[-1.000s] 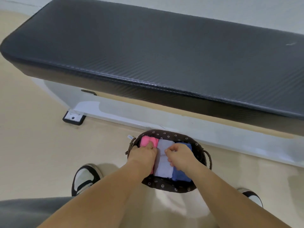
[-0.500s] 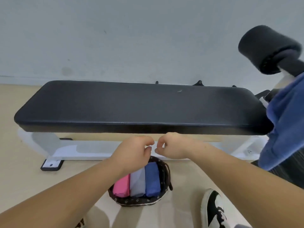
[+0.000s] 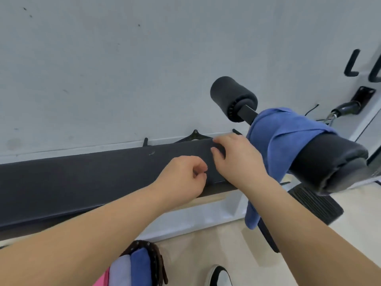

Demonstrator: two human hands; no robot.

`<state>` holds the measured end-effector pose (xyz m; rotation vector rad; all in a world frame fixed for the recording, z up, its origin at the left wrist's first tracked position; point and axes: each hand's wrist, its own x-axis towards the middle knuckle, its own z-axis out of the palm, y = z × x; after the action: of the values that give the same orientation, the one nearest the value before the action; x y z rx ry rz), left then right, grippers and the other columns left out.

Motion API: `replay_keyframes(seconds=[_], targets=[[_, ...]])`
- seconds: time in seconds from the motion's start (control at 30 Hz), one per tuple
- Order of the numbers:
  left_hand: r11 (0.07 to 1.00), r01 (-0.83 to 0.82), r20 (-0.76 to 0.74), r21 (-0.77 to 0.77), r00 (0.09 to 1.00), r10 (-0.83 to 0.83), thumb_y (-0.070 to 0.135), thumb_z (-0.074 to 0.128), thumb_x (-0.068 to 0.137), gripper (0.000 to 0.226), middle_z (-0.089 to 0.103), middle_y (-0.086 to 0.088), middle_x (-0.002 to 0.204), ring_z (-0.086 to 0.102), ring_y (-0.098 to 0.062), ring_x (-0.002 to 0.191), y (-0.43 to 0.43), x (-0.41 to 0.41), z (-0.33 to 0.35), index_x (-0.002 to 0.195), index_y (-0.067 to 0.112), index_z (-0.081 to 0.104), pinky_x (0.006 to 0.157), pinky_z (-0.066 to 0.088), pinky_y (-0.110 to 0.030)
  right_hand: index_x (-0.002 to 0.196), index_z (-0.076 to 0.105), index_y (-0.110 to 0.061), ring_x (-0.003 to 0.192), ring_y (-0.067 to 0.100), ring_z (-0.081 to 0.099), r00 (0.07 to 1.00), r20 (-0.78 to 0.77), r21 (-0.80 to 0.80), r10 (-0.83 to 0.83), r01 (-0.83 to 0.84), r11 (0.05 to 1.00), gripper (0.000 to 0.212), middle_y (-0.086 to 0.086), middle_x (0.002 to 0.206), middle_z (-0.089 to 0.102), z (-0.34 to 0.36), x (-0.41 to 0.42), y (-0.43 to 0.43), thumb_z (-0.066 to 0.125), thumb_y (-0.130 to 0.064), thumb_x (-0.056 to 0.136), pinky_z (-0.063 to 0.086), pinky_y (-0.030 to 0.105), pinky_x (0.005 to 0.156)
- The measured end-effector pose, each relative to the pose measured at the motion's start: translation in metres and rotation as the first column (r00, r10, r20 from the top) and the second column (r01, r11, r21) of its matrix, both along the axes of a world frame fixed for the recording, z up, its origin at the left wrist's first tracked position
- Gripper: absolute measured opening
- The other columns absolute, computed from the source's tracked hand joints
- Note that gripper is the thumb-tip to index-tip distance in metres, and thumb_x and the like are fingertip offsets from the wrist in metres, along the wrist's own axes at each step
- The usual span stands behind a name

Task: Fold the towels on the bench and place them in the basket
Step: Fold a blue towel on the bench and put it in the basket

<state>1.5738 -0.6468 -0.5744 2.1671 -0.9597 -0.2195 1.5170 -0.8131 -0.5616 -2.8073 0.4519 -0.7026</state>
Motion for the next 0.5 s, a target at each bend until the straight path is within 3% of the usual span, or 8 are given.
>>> replay_keyframes(seconds=[0.07, 0.17, 0.3, 0.4, 0.5], targets=[[0.999, 0.041, -0.009, -0.007, 0.999, -0.041, 0.021, 0.060, 0.097, 0.017, 0.075, 0.007, 0.094, 0.069, -0.009, 0.089, -0.036, 0.001, 0.012, 0.103, 0.021, 0.076, 0.080, 0.056, -0.023, 0.117, 0.074, -0.015, 0.108, 0.032, 0.062, 0.976, 0.204, -0.145, -0.078, 0.109, 0.983, 0.030, 0.006, 0.114, 0.071, 0.005, -0.005, -0.021, 0.060, -0.026, 0.094, 0.048, 0.048, 0.099], [0.994, 0.071, -0.066, -0.085, 0.995, -0.077, 0.022, 0.057, 0.092, 0.023, 0.066, -0.010, 0.072, 0.055, -0.017, 0.065, -0.089, 0.001, 0.026, 0.081, 0.006, 0.069, 0.067, 0.051, -0.033, 0.110, 0.077, -0.012, 0.117, 0.036, 0.061, 0.932, 0.329, -0.171, -0.154, 0.219, 0.961, 0.025, 0.010, 0.116, 0.071, 0.008, -0.013, -0.044, 0.064, -0.020, 0.090, 0.028, 0.057, 0.120], [0.966, 0.088, -0.246, -0.243, 0.958, -0.149, 0.007, 0.065, 0.089, 0.017, 0.063, 0.014, 0.057, 0.054, 0.006, 0.051, -0.136, -0.006, 0.038, 0.074, 0.016, 0.067, 0.052, 0.043, -0.009, 0.106, 0.077, -0.016, 0.127, 0.031, 0.058, 0.881, 0.428, -0.199, -0.201, 0.309, 0.930, 0.027, 0.005, 0.113, 0.073, 0.021, -0.033, -0.060, 0.053, -0.015, 0.094, 0.012, 0.057, 0.126], [0.949, 0.067, -0.308, -0.308, 0.937, -0.166, 0.005, 0.069, 0.089, 0.011, 0.068, 0.008, 0.077, 0.057, 0.002, 0.060, -0.157, -0.015, 0.042, 0.096, 0.012, 0.069, 0.052, 0.045, -0.007, 0.106, 0.074, -0.016, 0.114, 0.033, 0.063, 0.844, 0.441, -0.152, -0.306, 0.406, 0.901, 0.032, 0.005, 0.104, 0.073, 0.034, -0.047, -0.062, 0.046, -0.014, 0.090, 0.019, 0.065, 0.120], [0.958, 0.115, -0.325, -0.264, 0.924, -0.201, 0.000, 0.057, 0.091, 0.017, 0.052, 0.007, 0.070, 0.041, -0.010, 0.062, -0.166, -0.022, 0.043, 0.083, 0.015, 0.057, 0.055, 0.040, -0.015, 0.106, 0.074, -0.013, 0.096, 0.039, 0.064, 0.857, 0.355, -0.130, -0.373, 0.440, 0.889, 0.035, 0.011, 0.100, 0.072, 0.036, -0.051, -0.062, 0.047, -0.014, 0.083, 0.036, 0.064, 0.110]])
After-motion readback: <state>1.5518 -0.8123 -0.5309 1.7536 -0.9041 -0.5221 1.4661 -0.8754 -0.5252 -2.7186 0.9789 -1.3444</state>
